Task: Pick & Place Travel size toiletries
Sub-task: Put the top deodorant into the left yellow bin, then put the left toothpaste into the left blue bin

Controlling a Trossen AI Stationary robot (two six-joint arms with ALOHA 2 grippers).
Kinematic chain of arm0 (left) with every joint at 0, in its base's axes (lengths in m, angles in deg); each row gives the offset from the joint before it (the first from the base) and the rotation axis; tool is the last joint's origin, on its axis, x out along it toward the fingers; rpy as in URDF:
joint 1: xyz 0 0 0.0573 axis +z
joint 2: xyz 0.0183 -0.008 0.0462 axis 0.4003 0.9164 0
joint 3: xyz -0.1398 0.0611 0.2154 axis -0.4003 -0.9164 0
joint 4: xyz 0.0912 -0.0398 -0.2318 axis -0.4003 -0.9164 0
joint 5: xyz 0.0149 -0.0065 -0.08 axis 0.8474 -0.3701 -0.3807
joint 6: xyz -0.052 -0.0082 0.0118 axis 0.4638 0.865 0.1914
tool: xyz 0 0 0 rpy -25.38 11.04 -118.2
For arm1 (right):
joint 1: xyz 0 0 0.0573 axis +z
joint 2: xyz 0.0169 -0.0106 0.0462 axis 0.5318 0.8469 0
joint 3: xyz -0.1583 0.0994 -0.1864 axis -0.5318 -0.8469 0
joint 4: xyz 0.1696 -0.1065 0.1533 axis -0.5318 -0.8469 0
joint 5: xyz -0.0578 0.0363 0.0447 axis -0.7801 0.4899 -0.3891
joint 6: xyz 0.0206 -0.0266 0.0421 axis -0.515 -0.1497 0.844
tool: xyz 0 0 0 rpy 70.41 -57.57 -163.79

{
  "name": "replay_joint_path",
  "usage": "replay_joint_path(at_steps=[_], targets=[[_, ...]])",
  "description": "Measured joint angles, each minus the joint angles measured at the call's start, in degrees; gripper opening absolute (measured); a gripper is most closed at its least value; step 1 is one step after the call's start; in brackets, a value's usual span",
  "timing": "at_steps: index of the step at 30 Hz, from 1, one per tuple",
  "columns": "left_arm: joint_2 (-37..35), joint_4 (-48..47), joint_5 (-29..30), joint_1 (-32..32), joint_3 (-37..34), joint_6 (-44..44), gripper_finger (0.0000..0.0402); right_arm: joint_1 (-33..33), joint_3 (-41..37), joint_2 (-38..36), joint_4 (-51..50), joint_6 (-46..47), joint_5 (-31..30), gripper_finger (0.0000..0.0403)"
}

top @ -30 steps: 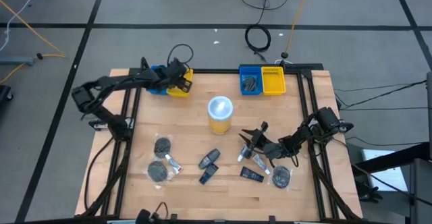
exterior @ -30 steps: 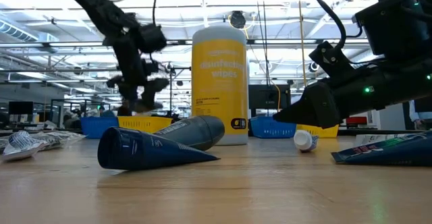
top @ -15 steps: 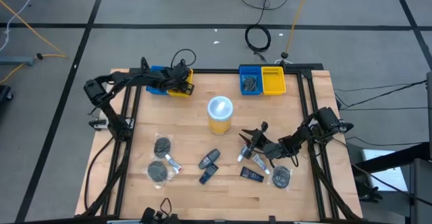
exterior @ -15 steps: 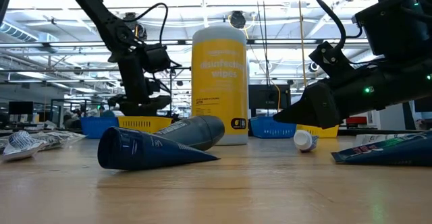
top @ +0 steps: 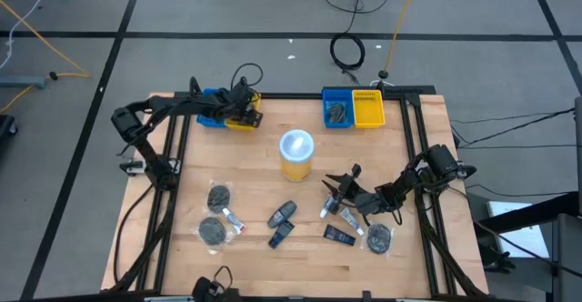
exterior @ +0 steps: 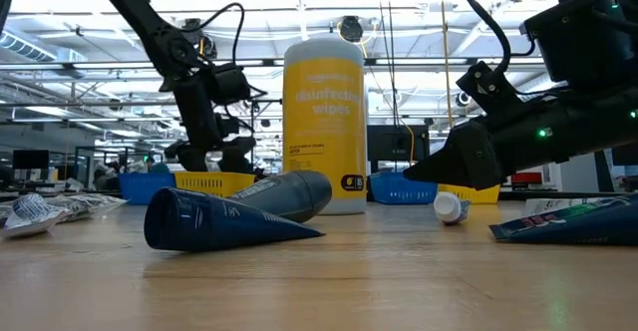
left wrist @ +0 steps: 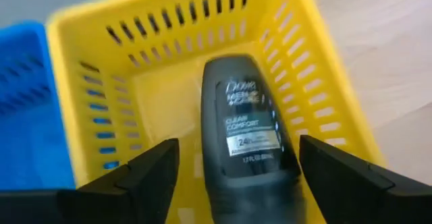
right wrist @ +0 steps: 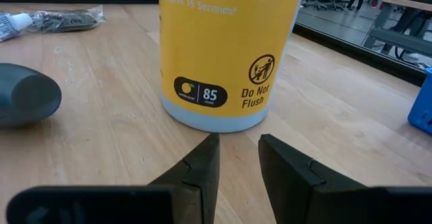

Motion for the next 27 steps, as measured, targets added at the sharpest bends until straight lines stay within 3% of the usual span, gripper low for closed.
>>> replay_joint_path(at_steps=[7, 13, 17, 23, 27], targets=[[-11.2, -3.8, -1.7, -4.1, 0.0, -5.2, 0.0304, 0.0, 0.0, 0.0, 0.0, -0.4, 0.0, 0.0095], [-21.0, -8.3, -2.1, -17.8, 0.0, -11.4, 0.0278, 1.4, -1.4, -3.6, 0.0, -5.1, -0.3, 0.0095], [-22.8, -7.2, 0.3, -28.8, -0.8, -14.7, 0.0262, 3.1, -6.3, -12.8, -0.1, -7.9, -0.3, 0.0095], [-21.7, -1.2, 0.9, -41.9, -5.7, -19.2, 0.0248, 5.3, -16.4, -32.5, 0.1, -6.7, 1.9, 0.0095], [-21.7, -0.7, -3.0, -48.0, -8.5, -18.4, 0.0253, 5.3, -21.3, -40.6, -0.1, -5.0, 6.7, 0.0095]])
